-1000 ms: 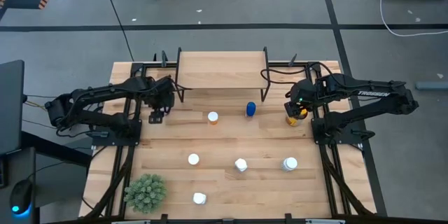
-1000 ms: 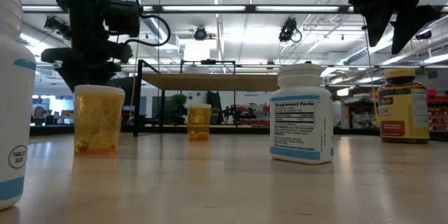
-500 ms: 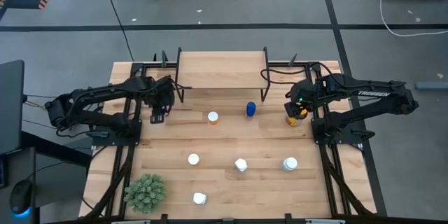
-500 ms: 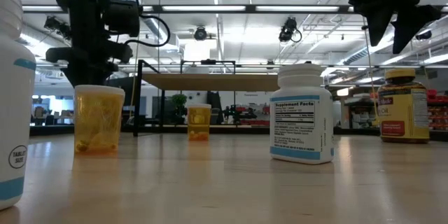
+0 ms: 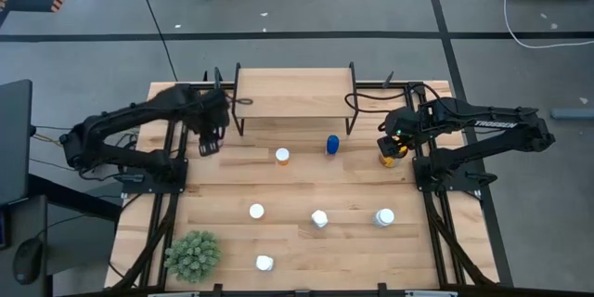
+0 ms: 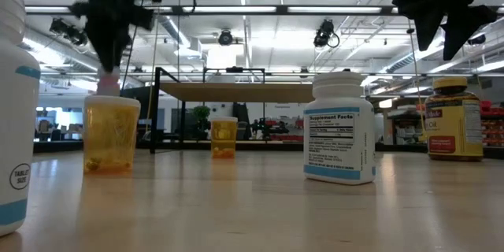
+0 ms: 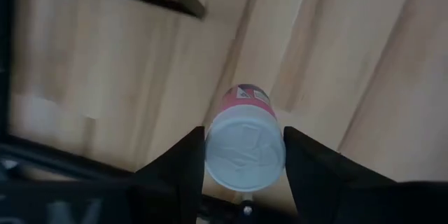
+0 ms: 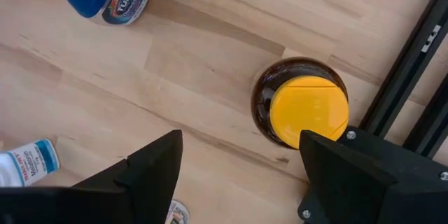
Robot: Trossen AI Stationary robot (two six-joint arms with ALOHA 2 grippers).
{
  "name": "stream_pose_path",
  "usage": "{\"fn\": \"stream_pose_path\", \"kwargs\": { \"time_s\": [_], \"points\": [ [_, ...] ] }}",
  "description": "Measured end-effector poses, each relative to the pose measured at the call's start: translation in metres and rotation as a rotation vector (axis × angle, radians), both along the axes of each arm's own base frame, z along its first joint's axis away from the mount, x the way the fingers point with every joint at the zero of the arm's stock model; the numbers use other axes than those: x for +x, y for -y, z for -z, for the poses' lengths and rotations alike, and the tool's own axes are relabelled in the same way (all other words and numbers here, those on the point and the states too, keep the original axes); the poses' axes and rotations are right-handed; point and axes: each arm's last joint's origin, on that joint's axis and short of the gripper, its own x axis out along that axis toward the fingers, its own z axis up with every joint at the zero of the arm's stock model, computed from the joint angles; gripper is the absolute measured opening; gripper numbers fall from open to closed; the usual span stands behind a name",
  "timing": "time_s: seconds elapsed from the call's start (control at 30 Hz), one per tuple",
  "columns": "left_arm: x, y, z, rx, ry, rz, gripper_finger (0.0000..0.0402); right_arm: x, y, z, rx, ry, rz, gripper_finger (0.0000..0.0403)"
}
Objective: Pick and place medicine bottles onto shelf by color
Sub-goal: Put the pink medicine bottle on the shelf
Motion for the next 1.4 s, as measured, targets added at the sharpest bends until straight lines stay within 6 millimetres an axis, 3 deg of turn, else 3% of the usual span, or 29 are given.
{"fn": "stream_pose_path", "kwargs": {
  "time_s": [0.17, 0.3, 0.47, 0.67, 0.93, 1.4],
  "points": [
    [-0.001, -0.002, -0.052, 0.070, 0.108, 0.010, 0.0175, 0.000, 0.000, 0.000, 0.000, 0.002, 0.000, 0.0296],
    [-0.001, -0.007, -0.082, 0.149, 0.182, -0.013, 0.0169, 0.002, 0.000, 0.000, -0.002, 0.018, -0.003, 0.0296],
    [0.009, -0.015, -0.105, 0.174, 0.197, -0.013, 0.0175, 0.002, 0.000, 0.000, -0.007, 0.017, -0.022, 0.0296],
    [0.040, -0.034, -0.122, 0.218, 0.151, 0.050, 0.0180, 0.002, 0.000, -0.001, -0.001, 0.018, -0.025, 0.0296],
    [0.079, -0.076, -0.115, 0.224, 0.077, 0.086, 0.0183, 0.003, 0.000, -0.001, -0.002, 0.030, -0.024, 0.0296],
    [0.104, -0.157, -0.086, 0.230, -0.016, 0.035, 0.0183, 0.017, 0.002, -0.006, -0.053, 0.175, -0.028, 0.0296]
  ]
}}
